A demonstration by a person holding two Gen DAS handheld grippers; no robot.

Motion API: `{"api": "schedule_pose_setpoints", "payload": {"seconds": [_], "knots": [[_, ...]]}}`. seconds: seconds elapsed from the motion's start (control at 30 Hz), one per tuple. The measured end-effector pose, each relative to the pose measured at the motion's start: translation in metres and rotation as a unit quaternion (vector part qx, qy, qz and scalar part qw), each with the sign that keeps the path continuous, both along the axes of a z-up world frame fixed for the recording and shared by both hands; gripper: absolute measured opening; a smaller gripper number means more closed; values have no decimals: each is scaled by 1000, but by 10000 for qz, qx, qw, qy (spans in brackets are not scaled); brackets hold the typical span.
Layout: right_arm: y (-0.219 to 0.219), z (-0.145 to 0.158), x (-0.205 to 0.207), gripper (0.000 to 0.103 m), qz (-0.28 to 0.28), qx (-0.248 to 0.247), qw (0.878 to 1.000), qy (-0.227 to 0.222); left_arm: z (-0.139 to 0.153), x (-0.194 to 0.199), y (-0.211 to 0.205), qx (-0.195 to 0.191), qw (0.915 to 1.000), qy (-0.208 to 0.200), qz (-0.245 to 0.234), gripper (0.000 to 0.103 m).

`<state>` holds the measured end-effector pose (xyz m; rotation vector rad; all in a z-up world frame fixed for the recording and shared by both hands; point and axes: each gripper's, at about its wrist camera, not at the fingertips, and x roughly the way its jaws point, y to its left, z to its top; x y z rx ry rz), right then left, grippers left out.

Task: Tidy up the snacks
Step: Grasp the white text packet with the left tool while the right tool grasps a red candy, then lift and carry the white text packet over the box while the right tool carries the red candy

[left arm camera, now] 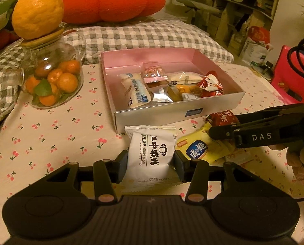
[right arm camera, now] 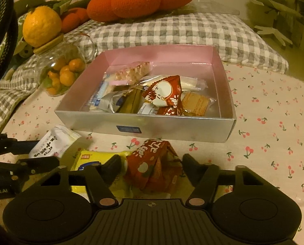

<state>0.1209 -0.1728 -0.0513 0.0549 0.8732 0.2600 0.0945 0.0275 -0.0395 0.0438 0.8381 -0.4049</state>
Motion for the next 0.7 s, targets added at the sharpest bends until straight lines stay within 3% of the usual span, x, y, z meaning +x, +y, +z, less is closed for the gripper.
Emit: {"api": "schedule_pose_setpoints", "payload": {"seconds": [0.17, 0.7], "knots": [[-4, 3, -2, 42, 67, 36, 9999, -75, -1, 0, -1, 32, 10000, 22, 20, 44], [-35, 24, -15, 41, -94, 473, 9986, -236, 4, 2, -2, -50, 9998, 92, 174, 44]]}}
